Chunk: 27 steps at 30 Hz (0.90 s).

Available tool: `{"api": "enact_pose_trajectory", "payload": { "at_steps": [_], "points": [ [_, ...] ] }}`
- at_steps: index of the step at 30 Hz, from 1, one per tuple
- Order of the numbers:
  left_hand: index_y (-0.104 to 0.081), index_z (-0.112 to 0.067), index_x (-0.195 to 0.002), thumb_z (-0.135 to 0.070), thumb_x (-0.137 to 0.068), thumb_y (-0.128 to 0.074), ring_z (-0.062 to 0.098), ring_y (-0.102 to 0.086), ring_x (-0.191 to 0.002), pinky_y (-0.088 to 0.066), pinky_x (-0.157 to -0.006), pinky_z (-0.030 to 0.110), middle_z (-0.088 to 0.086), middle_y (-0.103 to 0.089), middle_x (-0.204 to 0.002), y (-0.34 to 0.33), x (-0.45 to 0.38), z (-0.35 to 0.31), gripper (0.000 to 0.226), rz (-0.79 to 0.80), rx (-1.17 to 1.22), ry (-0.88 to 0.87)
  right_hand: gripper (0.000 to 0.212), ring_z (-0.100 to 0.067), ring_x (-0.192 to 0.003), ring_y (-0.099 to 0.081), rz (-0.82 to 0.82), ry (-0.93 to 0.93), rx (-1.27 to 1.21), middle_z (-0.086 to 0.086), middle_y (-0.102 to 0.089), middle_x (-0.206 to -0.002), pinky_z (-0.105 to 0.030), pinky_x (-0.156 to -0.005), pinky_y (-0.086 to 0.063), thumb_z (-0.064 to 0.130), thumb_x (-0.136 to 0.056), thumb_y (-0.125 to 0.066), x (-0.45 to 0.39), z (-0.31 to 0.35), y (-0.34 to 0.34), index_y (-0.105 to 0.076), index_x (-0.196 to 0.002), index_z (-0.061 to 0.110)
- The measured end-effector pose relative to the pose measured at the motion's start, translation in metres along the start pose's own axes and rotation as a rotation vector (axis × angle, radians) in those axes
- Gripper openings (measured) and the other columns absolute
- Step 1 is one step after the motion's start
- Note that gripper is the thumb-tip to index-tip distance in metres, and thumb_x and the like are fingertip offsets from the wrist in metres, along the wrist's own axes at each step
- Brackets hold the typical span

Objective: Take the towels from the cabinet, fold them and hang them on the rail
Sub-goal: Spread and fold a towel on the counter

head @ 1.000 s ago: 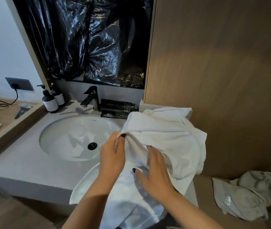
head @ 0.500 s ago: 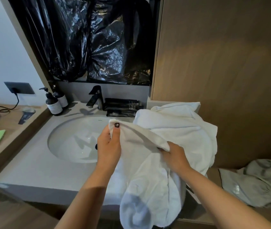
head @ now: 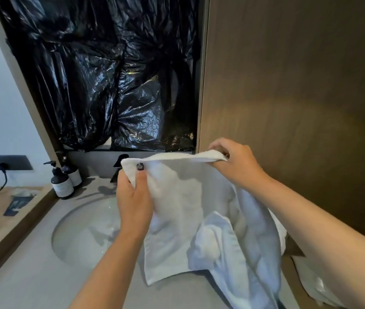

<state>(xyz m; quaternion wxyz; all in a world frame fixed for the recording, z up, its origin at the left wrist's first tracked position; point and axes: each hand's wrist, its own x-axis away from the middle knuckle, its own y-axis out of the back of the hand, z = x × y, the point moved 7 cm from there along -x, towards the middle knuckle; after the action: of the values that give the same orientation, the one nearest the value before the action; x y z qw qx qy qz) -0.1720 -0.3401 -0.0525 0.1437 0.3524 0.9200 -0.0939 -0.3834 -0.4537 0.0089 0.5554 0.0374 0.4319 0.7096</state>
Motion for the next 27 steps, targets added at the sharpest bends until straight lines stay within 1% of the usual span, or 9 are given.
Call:
{"api": "enact_pose_trajectory", "payload": {
  "at_steps": [2,4,8,10,13,16,19,22,27],
  "points": [
    [-0.05,-0.014,-0.082,-0.028,-0.104,-0.044,-0.001,-0.043,-0.057,-0.035,-0.054,0.015,-0.007,-0.048,-0.072,-0.018,-0.004,-0.019,0.027,0.048,-0.025,-0.063,0.003,-0.017,-0.076,-0.059,-0.047,0.021,-0.109,-0.003,-0.069,-0.083,-0.025,-0.066,-0.042,0.018,-0.089,-0.07,0.0,0.006,0.005,-0.068,-0.088,0.016],
    [-0.037,-0.016,-0.067,-0.028,-0.104,-0.043,0.004,-0.034,-0.051,-0.03,-0.05,0.018,-0.011,-0.037,-0.059,-0.037,-0.002,-0.038,0.039,0.105,-0.056,-0.139,0.01,-0.015,-0.073,-0.057,-0.069,0.003,-0.166,-0.001,-0.067,-0.08,-0.027,-0.064,-0.04,0.016,-0.093,-0.063,0.004,0.005,0.006,-0.069,-0.085,0.017],
    [-0.033,-0.018,-0.061,-0.024,-0.103,-0.046,0.005,-0.033,-0.048,-0.028,-0.047,0.017,-0.012,-0.037,-0.05,-0.062,0.002,-0.061,0.045,0.166,-0.051,-0.175,0.024,-0.012,-0.065,-0.046,-0.08,-0.147,-0.296,-0.002,-0.055,-0.07,-0.03,-0.061,-0.032,0.017,-0.097,-0.056,0.012,-0.01,0.015,-0.065,-0.077,0.005],
    [-0.034,-0.021,-0.059,-0.023,-0.102,-0.047,0.005,-0.033,-0.05,-0.027,-0.05,0.018,-0.011,-0.037,-0.053,-0.068,-0.005,-0.066,0.045,0.163,-0.05,-0.1,0.032,-0.019,-0.068,-0.048,-0.044,-0.239,-0.389,-0.008,-0.055,-0.073,-0.031,-0.065,-0.033,0.024,-0.098,-0.056,0.017,-0.019,0.025,-0.062,-0.085,-0.004],
    [-0.043,-0.022,-0.059,-0.022,-0.096,-0.051,0.016,-0.036,-0.062,-0.029,-0.062,0.032,-0.005,-0.041,-0.06,-0.078,-0.024,-0.055,0.038,0.178,0.079,0.197,0.037,-0.024,-0.073,-0.053,0.062,-0.316,-0.513,-0.014,-0.06,-0.078,-0.034,-0.07,-0.037,0.028,-0.097,-0.06,0.028,-0.032,0.048,-0.063,-0.087,-0.007],
    [-0.041,-0.019,-0.062,-0.024,-0.091,-0.058,0.017,-0.031,-0.058,-0.023,-0.06,0.034,-0.002,-0.032,-0.058,-0.095,-0.026,-0.048,0.034,0.243,0.279,0.43,0.04,-0.024,-0.069,-0.045,0.191,-0.321,-0.398,-0.012,-0.052,-0.074,-0.032,-0.065,-0.033,0.041,-0.089,-0.069,0.042,-0.04,0.069,-0.062,-0.074,0.004],
    [-0.038,-0.022,-0.059,-0.021,-0.092,-0.059,0.016,-0.027,-0.056,-0.02,-0.058,0.033,-0.002,-0.027,-0.058,-0.115,-0.021,-0.058,0.039,0.294,0.352,0.42,0.035,-0.02,-0.068,-0.056,0.239,-0.343,-0.376,-0.008,-0.062,-0.074,-0.025,-0.063,-0.043,0.038,-0.091,-0.067,0.056,-0.05,0.09,-0.066,-0.079,0.005],
    [-0.037,-0.022,-0.055,-0.017,-0.092,-0.058,0.014,-0.028,-0.051,-0.021,-0.055,0.029,-0.003,-0.029,-0.054,-0.124,-0.019,-0.071,0.042,0.289,0.386,0.383,0.028,-0.017,-0.074,-0.065,0.193,-0.349,-0.334,-0.006,-0.069,-0.079,-0.022,-0.066,-0.051,0.035,-0.092,-0.065,0.065,-0.061,0.12,-0.07,-0.078,0.011],
    [-0.047,-0.023,-0.05,-0.017,-0.095,-0.056,0.014,-0.036,-0.052,-0.028,-0.055,0.028,-0.003,-0.039,-0.054,-0.121,-0.022,-0.076,0.046,0.247,0.45,0.357,0.029,-0.015,-0.075,-0.065,-0.008,-0.394,-0.202,-0.002,-0.068,-0.074,-0.023,-0.067,-0.05,0.033,-0.091,-0.067,0.074,-0.084,0.174,-0.071,-0.068,0.016]
  ]
}}
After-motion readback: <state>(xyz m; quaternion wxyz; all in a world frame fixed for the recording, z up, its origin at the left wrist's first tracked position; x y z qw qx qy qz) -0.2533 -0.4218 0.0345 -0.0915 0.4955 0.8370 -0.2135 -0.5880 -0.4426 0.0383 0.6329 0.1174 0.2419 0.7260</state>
